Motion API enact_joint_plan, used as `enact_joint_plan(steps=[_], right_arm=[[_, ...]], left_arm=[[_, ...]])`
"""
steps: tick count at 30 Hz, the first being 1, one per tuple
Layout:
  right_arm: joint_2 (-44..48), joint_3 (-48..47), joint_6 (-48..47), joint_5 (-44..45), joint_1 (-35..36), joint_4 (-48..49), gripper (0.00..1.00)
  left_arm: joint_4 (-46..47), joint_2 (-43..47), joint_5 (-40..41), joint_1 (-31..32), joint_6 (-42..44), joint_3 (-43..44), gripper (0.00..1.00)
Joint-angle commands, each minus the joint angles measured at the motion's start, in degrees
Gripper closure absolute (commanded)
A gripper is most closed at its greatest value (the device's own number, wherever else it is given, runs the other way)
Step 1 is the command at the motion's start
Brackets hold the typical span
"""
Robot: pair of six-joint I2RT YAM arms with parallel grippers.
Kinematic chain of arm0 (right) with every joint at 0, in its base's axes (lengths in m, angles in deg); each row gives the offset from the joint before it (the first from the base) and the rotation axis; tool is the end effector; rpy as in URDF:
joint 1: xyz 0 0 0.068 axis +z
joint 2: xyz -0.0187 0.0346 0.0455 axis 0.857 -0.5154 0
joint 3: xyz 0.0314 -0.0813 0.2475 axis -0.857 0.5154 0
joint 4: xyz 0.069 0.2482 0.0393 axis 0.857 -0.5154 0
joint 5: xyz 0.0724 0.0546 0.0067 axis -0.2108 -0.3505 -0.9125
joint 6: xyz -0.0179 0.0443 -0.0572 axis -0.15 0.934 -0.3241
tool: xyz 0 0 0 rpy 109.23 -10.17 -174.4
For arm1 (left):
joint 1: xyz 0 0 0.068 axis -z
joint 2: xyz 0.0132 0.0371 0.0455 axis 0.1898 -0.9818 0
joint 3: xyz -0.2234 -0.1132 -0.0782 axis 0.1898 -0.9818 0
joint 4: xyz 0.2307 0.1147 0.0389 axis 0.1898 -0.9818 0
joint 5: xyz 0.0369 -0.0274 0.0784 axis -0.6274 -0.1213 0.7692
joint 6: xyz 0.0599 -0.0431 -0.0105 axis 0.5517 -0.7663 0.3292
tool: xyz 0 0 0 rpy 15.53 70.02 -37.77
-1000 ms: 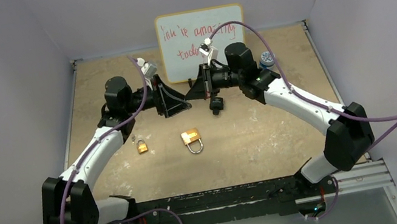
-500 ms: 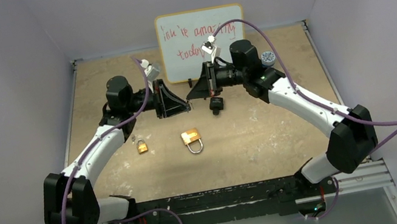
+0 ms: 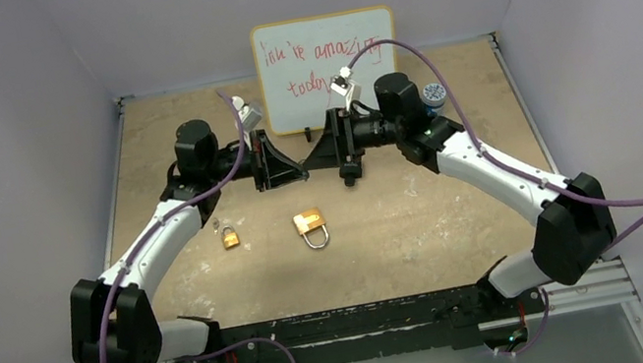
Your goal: Unlock with the key
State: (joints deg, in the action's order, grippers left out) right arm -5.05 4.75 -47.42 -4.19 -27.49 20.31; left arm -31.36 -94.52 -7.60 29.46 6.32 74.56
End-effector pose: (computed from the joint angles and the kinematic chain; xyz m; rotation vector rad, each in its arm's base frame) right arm 0.2828 0.2220 0.3328 -0.4691 1.9654 1.4745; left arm 0.2705 -0.1511 0.2917 0.8277 1.7239 -1.5269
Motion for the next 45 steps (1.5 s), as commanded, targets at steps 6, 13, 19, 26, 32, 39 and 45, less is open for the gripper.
enact_joint_plan(steps=[6,13,19,26,32,39,45], right_arm=[[2.1,5.9,-6.0,-0.4,0.2,8.0,0.31],[2.1,5.6,-13.4,0.1,0.6,9.0,0.56],[1.6,2.3,-24.3,-1.5,1.9,4.2,0.63],[0.7,0.4,-30.0,-9.4,2.4,2.5,0.54],[0.1,0.5,-30.7,-11.2,2.7,4.2,0.61],[-1.9,-1.8,-33.2,-13.7,3.0,-0.7,0.72],[-2.5,-2.5,-34.0,-15.1,3.0,-4.3,0.68]], left_arm=[[-7.7,0.2,-1.1,0.2,6.8,5.0,1.0],[-15.0,-1.0,-3.9,0.2,11.0,7.7,1.0],[-25.3,-2.0,-6.4,0.2,19.0,11.2,1.0],[-33.0,-3.7,-8.8,0.2,26.1,14.5,1.0],[-33.4,-4.1,-9.2,0.2,26.5,14.9,1.0],[-33.9,-4.4,-9.2,0.2,27.1,15.7,1.0],[-35.1,-4.6,-8.3,0.2,28.3,16.3,1.0]])
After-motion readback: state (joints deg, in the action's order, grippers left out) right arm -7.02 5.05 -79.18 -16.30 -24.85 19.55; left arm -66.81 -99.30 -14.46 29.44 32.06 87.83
